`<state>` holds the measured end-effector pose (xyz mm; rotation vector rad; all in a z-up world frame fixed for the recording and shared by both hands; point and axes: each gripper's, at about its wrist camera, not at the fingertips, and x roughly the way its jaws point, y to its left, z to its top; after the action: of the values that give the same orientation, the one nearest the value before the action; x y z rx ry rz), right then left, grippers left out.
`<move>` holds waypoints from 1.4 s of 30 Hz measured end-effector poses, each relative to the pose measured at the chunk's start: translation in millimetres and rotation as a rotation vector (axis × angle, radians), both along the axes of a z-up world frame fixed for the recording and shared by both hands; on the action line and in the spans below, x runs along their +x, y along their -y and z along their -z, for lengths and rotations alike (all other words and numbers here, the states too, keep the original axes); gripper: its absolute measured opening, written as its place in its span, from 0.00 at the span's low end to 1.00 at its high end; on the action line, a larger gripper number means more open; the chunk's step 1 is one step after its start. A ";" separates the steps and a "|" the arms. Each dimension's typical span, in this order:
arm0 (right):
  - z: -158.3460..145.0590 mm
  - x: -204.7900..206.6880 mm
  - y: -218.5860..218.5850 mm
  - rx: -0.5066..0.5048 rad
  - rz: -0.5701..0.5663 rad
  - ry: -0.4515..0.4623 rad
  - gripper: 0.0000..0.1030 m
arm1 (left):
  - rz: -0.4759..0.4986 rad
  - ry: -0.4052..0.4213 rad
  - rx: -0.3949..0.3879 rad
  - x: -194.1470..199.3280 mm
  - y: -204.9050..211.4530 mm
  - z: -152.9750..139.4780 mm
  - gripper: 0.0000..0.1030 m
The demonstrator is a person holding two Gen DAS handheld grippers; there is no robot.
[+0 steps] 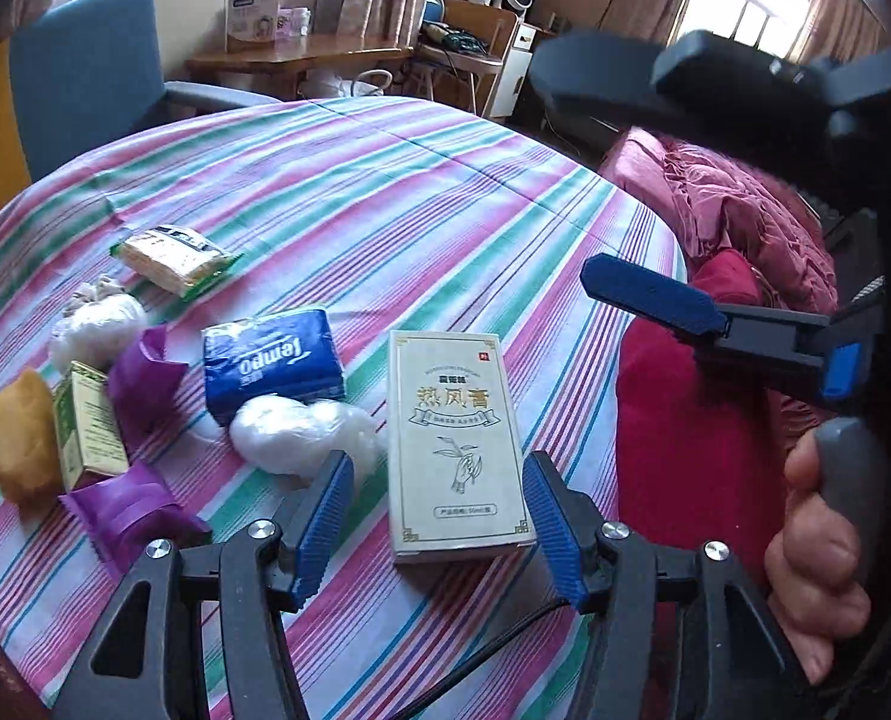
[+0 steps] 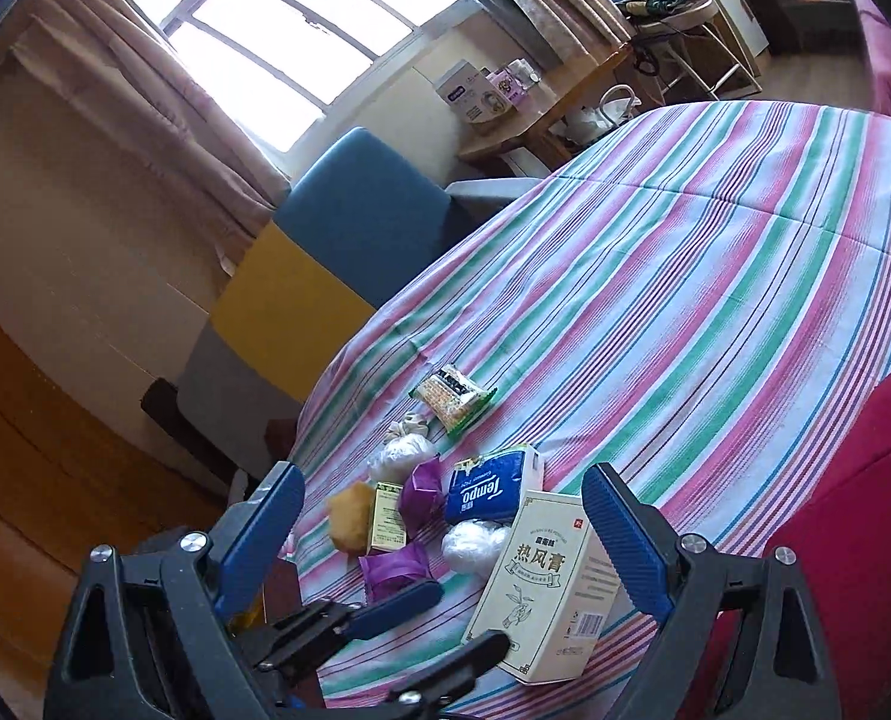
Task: Organize objects
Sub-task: 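Move both tools back toward the remaining items, then grasp the white medicine box with the left gripper while the right grasps a white bag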
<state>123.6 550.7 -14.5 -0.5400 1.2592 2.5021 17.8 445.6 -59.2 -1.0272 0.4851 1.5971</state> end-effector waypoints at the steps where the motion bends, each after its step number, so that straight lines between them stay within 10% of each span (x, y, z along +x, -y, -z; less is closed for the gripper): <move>1: -0.2 0.9 -0.2 -0.002 0.001 -0.009 0.92 | 0.008 0.004 -0.008 1.2 -3.7 4.4 0.58; 11: -0.9 3.7 -0.8 -0.009 0.001 -0.033 0.92 | -0.028 0.057 -0.005 -3.6 -8.5 26.8 0.51; 19: 0.5 -4.2 0.4 0.002 -0.020 0.031 0.93 | -0.184 0.091 0.104 -20.4 74.1 -2.9 0.51; 26: 4.7 -42.5 16.1 0.064 -0.154 0.267 0.97 | -0.334 0.109 0.149 -33.7 151.9 -15.7 0.51; 32: 17.9 -92.6 47.1 0.193 -0.320 0.502 0.68 | -0.431 0.100 0.173 -41.2 205.1 -25.0 0.51; 42: 57.2 -167.4 69.0 0.377 -0.442 0.821 0.55 | -0.570 0.090 0.227 -44.6 279.5 -41.6 0.51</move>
<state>-43.8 481.7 -71.8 -1.6458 0.3724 2.2905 -26.8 166.1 -17.6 -1.1131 -0.0674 2.0360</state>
